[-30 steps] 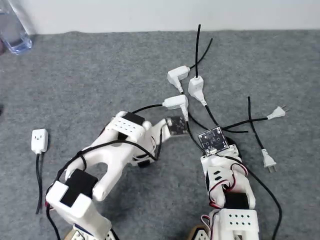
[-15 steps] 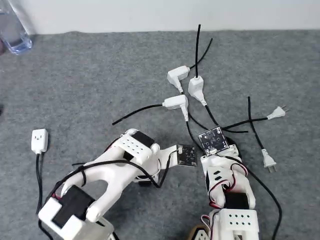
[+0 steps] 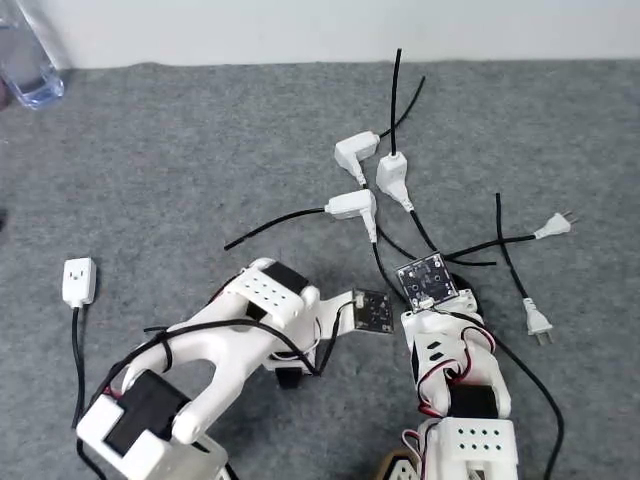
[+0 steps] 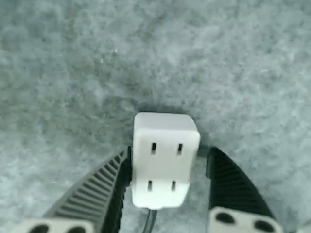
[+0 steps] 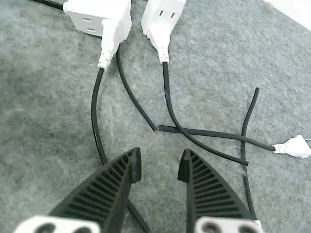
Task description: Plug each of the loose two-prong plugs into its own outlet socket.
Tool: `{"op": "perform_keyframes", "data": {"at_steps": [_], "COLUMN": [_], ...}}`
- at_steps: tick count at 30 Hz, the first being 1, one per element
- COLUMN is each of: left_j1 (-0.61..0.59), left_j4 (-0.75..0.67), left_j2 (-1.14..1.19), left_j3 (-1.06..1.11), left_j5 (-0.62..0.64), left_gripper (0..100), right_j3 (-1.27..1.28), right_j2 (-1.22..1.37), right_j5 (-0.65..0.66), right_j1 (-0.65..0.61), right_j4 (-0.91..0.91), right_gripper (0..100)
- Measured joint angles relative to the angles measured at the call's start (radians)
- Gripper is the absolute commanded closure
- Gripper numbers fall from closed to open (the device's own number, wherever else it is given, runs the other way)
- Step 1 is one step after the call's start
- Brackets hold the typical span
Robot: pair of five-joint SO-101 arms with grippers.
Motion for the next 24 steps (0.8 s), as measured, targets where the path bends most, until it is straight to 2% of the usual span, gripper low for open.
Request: {"op": "perform_keyframes", "data": {"at_steps": [4,11,17,20,24], "left_j1": [0.000,-0.002,-0.087,-0.095,-0.094], "left_j4": [0.110,0.199,0.365,0.457,0.509], "left_j2": [0.002,0.002,0.002,0.002,-0.005], "left_j3": [-0.098,-0.212,-0.443,-0.523,-0.580], "left_j5": [0.000,0.000,0.000,0.000,0.044], "left_gripper": [75,75,75,75,75], "right_j3": [0.000,0.000,0.000,0.000,0.000], "right_j2": [0.000,0.000,0.000,0.000,0.000], "right_j5": [0.000,0.000,-0.002,0.000,0.000], "right_j1": [0.000,0.000,0.000,0.000,0.000], "right_j4": [0.000,0.000,0.000,0.000,-0.002], "right_gripper": [86.2,86.2,86.2,86.2,86.2]}}
